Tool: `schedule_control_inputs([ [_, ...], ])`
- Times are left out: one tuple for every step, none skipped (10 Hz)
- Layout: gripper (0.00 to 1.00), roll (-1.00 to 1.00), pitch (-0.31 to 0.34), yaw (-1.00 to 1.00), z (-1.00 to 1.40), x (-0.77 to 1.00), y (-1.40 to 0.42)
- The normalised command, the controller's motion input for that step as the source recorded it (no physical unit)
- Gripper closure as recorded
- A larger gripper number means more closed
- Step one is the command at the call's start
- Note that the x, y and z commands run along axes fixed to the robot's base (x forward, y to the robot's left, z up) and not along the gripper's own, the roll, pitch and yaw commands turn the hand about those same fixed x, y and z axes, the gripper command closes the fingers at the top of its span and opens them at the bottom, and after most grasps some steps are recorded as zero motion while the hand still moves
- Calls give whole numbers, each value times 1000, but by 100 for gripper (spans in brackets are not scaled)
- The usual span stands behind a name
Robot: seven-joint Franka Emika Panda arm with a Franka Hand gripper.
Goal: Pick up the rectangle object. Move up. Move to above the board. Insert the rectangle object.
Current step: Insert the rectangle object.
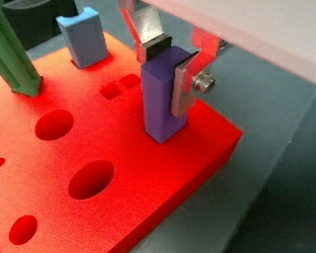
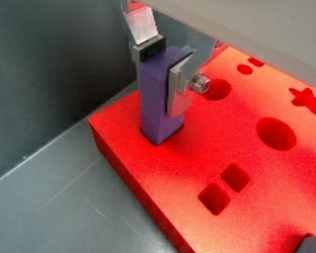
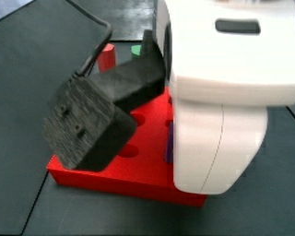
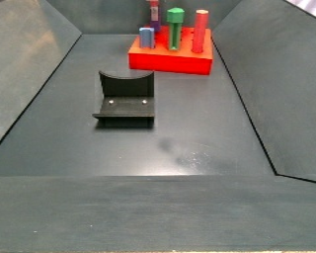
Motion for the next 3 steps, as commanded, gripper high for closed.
schedule_control_inputs([
  [100,4,0,0,-111,0,0],
  [100,0,-3,0,-60,-17,0],
  [100,0,0,0,0,0,0],
])
